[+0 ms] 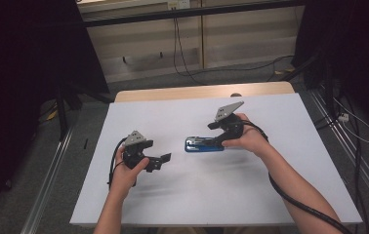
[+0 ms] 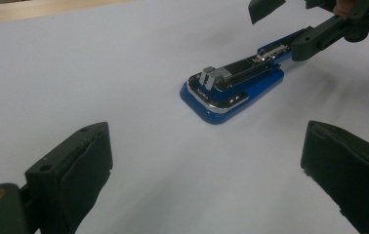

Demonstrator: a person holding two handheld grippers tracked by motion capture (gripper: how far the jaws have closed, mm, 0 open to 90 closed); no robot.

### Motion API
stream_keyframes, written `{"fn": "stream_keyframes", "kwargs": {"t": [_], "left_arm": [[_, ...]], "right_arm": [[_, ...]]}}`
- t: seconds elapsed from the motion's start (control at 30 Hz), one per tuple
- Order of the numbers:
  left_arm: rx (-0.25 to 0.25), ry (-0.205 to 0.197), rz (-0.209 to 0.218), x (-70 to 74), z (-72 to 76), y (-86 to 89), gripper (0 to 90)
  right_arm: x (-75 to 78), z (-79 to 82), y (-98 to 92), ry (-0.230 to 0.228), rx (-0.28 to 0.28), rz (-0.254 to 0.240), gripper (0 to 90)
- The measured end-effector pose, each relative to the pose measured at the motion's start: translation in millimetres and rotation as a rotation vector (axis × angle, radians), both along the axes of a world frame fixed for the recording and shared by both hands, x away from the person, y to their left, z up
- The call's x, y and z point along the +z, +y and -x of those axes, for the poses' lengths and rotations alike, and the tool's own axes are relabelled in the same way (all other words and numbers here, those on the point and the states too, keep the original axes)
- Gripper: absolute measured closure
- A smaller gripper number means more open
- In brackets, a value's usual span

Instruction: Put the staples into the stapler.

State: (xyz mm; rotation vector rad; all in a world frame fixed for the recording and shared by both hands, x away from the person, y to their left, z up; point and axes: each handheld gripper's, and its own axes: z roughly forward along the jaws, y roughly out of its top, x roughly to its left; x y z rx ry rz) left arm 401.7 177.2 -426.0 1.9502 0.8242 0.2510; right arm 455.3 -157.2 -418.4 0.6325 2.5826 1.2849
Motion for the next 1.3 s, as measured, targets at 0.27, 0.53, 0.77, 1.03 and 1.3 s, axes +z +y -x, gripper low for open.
{"fn": "stream_keyframes", "kwargs": {"t": [0.27,0.53,0.77,1.03,1.3], "left_arm": [[-0.014,-0.001,-0.011,-0.5,0.8,-3.4,5.0],[-0.024,0.004,-0.027,-2.8,0.8,-6.1,5.0],[-0.03,0.004,-0.023,-3.4,0.1,-7.6,5.0],[-0.035,0.004,-0.018,-4.3,-2.1,-11.4,5.1],[-0.044,0.001,-0.014,-3.9,-5.1,-17.3,5.5]], "right_arm": [[2.3,16.3,-17.5,-0.01,-0.081,0.014,18.9],[5.2,33.3,-37.5,-0.03,-0.151,-0.006,16.2],[3.1,45.3,-58.0,-0.027,-0.203,-0.02,14.1],[-2.9,57.5,-76.6,-0.038,-0.273,-0.029,13.4],[-6.1,71.2,-88.7,-0.064,-0.326,0.009,14.3]]}}
